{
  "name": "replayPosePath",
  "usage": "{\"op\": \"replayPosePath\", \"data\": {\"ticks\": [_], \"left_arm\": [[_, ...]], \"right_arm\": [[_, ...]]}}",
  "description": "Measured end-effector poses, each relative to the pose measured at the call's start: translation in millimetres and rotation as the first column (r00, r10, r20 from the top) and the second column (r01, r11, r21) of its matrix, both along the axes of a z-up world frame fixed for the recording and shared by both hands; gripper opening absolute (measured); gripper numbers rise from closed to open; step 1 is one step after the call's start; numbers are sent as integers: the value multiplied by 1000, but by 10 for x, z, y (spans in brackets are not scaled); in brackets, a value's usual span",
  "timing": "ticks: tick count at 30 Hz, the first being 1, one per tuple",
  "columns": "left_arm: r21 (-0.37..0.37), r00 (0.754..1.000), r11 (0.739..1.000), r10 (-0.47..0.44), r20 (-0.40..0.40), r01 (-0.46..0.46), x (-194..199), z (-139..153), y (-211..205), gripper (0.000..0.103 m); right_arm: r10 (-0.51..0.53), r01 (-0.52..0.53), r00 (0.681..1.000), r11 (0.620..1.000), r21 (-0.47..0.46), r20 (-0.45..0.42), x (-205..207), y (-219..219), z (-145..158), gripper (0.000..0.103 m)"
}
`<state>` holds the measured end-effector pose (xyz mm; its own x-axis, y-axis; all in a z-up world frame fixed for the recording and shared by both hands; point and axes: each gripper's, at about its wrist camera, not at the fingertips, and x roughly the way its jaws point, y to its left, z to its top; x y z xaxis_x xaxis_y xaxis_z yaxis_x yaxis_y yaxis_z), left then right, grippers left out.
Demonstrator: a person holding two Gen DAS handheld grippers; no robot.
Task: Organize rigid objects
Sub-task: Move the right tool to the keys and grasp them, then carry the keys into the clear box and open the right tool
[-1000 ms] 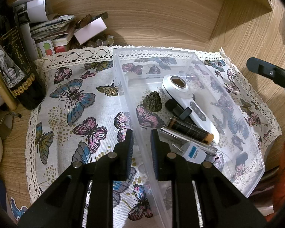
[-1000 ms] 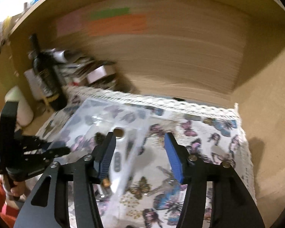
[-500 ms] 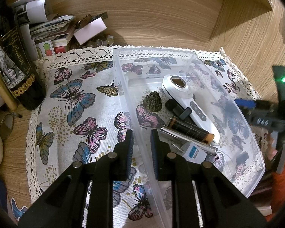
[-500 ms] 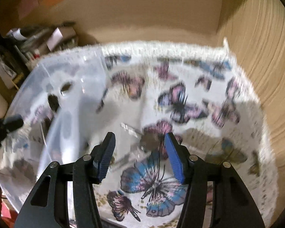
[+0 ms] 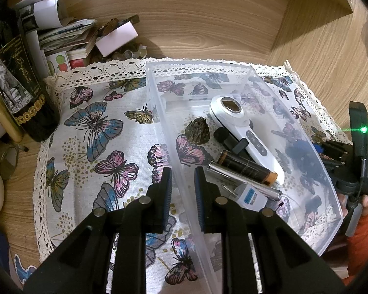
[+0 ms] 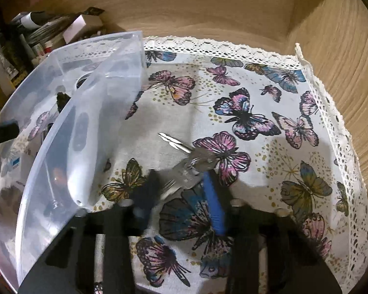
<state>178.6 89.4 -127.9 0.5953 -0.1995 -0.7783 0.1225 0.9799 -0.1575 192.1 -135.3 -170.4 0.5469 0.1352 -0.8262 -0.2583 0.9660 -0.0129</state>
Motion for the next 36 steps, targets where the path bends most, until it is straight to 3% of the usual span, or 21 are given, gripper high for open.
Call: {"op": "replayPosePath", "data": {"ticks": [1, 9, 10, 23, 36], "left_arm": [[-1, 1000, 1000, 0, 0, 0, 0, 0, -1, 18], [-2, 1000, 1000, 1, 0, -1, 1, 0, -4, 18], [-2, 1000, 1000, 1, 0, -1, 1, 0, -5, 18], [-1, 1000, 1000, 1, 0, -1, 2, 0, -7, 18], [-1, 1000, 1000, 1, 0, -1, 3, 0, -4, 18]], "right_arm": [[-7, 7, 1000, 1000, -2, 2, -1, -21, 8, 19], [-21, 21, 1000, 1000, -19, 17, -65, -107, 48, 19], [-26, 26, 999, 1000, -17, 24, -74, -117, 68, 9], [-50, 50, 992, 999, 8, 114, -151, -188, 376, 10], [12, -18, 955, 1000, 18, 298, -249, 34, 1049, 10]]}}
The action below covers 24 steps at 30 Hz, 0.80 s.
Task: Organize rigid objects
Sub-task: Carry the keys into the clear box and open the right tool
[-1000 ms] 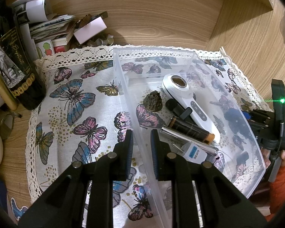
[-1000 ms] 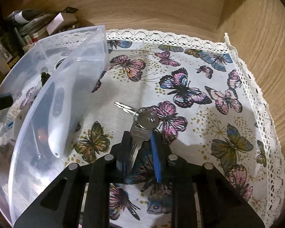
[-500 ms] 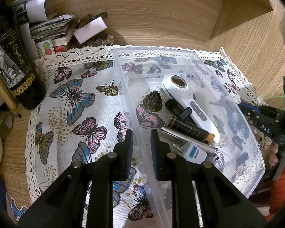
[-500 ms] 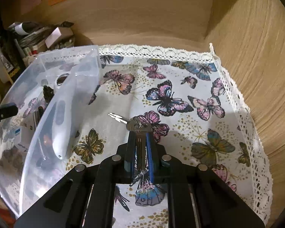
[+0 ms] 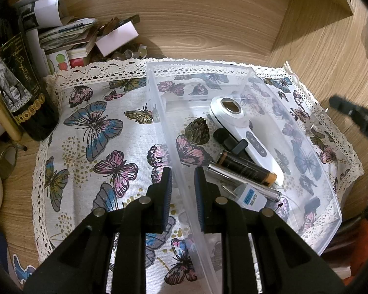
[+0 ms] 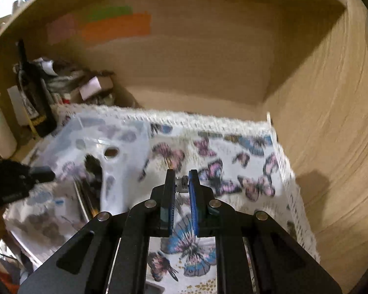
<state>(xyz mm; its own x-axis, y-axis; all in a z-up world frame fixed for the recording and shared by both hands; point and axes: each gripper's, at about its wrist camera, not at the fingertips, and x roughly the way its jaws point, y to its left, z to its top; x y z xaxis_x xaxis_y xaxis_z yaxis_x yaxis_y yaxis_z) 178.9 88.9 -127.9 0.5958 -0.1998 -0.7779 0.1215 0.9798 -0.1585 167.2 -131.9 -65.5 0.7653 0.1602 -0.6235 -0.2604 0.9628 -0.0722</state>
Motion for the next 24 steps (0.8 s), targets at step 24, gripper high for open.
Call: {"op": "replayPosePath", "data": {"ticks": [24], "left_arm": [[-5, 1000, 1000, 0, 1, 0, 14, -6, -19, 18]], "right_arm": [[271, -271, 962, 963, -1, -10, 118, 997, 13, 10]]}}
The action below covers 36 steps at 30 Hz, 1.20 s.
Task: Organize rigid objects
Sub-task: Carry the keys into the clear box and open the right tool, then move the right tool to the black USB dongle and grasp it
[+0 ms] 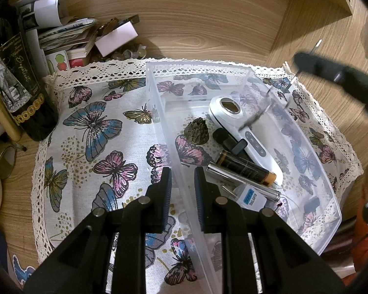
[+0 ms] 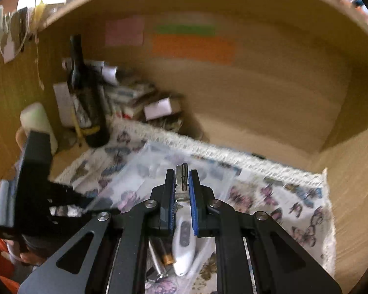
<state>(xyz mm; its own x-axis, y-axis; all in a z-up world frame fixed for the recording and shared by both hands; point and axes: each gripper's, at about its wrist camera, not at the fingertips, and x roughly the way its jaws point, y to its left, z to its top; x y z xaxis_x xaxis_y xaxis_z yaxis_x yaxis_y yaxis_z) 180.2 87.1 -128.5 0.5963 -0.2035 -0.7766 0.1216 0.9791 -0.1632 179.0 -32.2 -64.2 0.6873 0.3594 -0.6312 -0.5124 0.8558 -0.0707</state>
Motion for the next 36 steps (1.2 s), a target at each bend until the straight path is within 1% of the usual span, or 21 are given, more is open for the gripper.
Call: {"op": "replayPosePath", "data": {"ticks": [3, 7, 12, 15, 16, 17, 18, 19, 24, 28, 31, 33, 36], "left_arm": [[-1, 1000, 1000, 0, 0, 0, 2, -3, -9, 18], [-1, 1000, 1000, 0, 1, 0, 2, -4, -13, 18], [1, 1000, 1000, 0, 1, 0, 3, -4, -12, 18], [1, 1000, 1000, -1, 1, 1, 3, -3, -14, 18], [2, 1000, 1000, -1, 1, 1, 4, -3, -19, 18], [5, 1000, 1000, -1, 1, 1, 6, -2, -27, 18], [4, 1000, 1000, 0, 0, 0, 3, 2, -21, 18], [4, 1000, 1000, -1, 1, 1, 2, 2, -21, 18], [2, 1000, 1000, -1, 0, 1, 3, 2, -22, 18], [4, 1000, 1000, -1, 1, 1, 2, 2, -22, 18], [6, 1000, 1000, -1, -1, 1, 4, 3, -21, 18], [7, 1000, 1000, -2, -1, 2, 4, 6, -18, 18], [6, 1000, 1000, -1, -1, 1, 4, 6, -18, 18]], "right_arm": [[3, -4, 999, 1000, -27, -45, 36, 8, -147, 10], [1, -9, 995, 996, -85, -102, 76, 17, -315, 10], [-1, -22, 987, 990, -136, -163, 97, -6, -450, 10], [11, -38, 983, 989, -146, -183, 62, -39, -451, 11], [10, -35, 984, 990, -137, -181, 46, -64, -428, 17], [6, -28, 985, 992, -127, -172, 30, -90, -402, 24], [0, -18, 987, 993, -115, -159, 8, -125, -367, 29], [-8, -7, 989, 995, -100, -145, -17, -172, -322, 35], [-74, 71, 993, 996, -45, -90, -137, -438, -127, 37], [-150, 149, 986, 989, -22, -76, -242, -704, -72, 37], [-203, 201, 975, 979, -28, -89, -326, -882, -117, 37], [-219, 216, 971, 976, -39, -97, -377, -954, -171, 37], [-246, 242, 961, 969, -46, -127, -486, -1053, -314, 37]]}}
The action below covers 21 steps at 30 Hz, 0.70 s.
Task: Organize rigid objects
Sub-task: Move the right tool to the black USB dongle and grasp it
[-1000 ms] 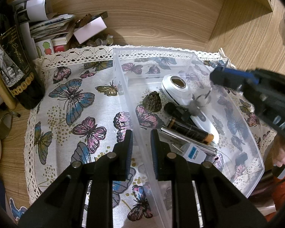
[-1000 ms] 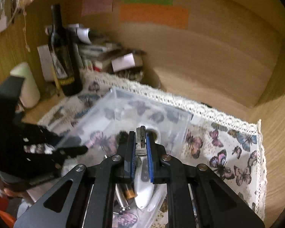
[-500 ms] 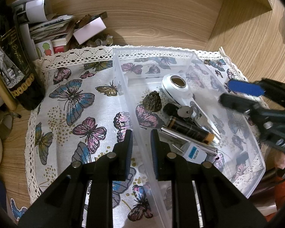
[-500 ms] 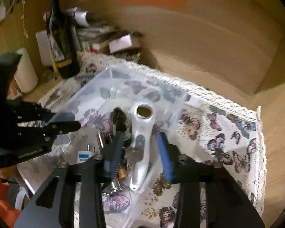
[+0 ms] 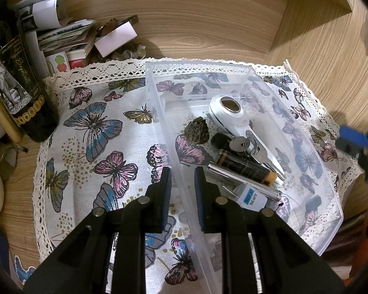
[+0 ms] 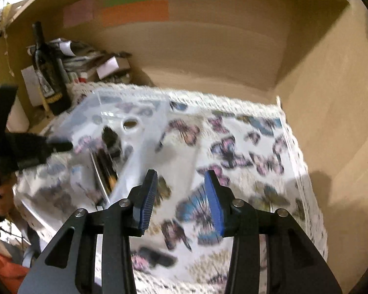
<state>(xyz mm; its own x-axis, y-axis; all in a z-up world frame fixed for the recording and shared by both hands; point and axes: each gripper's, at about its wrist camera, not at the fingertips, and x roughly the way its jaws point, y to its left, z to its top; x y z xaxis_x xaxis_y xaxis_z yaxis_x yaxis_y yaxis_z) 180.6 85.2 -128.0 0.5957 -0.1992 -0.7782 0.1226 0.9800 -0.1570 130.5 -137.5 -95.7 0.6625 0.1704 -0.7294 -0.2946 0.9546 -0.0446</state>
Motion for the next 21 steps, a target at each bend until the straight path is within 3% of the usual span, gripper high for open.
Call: {"op": "replayPosePath", "data": {"ticks": [6, 12, 15, 17, 21], "left_arm": [[2, 1000, 1000, -5, -12, 5, 4, -12, 9, 18], [8, 1000, 1000, -6, -13, 6, -10, -19, 7, 18], [8, 1000, 1000, -6, -12, 6, -14, -19, 7, 18], [5, 1000, 1000, -5, -12, 5, -18, -21, 13, 18], [7, 1000, 1000, -5, -11, 5, -15, -20, 4, 18]], "right_arm": [[-38, 47, 993, 996, 78, -115, -192, -154, -315, 37], [-9, 33, 976, 994, 107, -216, -309, -89, -594, 37], [4, 20, 973, 995, 102, -230, -338, -39, -664, 39], [7, 16, 976, 995, 102, -219, -362, -18, -699, 45], [-8, 20, 982, 998, 65, -187, -398, 52, -715, 44]]}}
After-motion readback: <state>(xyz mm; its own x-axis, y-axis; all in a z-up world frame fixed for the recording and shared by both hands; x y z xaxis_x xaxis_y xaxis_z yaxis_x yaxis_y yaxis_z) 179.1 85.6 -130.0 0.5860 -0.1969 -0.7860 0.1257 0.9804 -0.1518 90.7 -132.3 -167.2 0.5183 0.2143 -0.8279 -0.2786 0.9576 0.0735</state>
